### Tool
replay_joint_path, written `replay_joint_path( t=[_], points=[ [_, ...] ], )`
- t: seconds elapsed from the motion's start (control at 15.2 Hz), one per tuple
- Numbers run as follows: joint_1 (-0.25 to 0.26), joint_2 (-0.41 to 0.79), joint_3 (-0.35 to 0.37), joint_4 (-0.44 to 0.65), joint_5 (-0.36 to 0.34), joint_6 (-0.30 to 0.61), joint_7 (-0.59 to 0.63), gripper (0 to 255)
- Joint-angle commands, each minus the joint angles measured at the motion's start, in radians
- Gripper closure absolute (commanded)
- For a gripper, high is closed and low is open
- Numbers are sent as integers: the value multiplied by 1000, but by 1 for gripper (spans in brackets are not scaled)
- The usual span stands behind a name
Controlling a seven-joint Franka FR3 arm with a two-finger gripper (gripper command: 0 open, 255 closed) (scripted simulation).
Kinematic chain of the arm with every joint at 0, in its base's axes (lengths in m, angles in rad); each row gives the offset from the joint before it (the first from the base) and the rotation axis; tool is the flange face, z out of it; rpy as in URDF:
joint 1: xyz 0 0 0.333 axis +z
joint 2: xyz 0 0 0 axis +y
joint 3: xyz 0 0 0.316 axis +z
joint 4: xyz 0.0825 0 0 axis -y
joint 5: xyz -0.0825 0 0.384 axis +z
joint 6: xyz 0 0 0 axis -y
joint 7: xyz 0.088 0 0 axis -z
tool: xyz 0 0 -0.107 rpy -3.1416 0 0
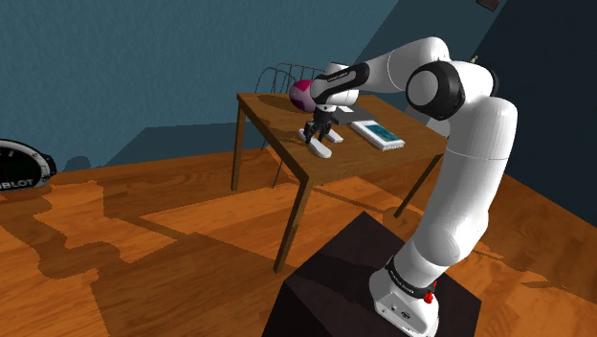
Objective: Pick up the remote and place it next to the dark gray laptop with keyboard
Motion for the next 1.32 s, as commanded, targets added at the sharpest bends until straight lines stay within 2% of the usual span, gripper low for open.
replay_joint_path(
  t=[0.0,1.25],
  points=[
    [0,0,0,0,0,0,0,255],
    [7,-96,-12,118,-35,-210,25,255]
  ],
)
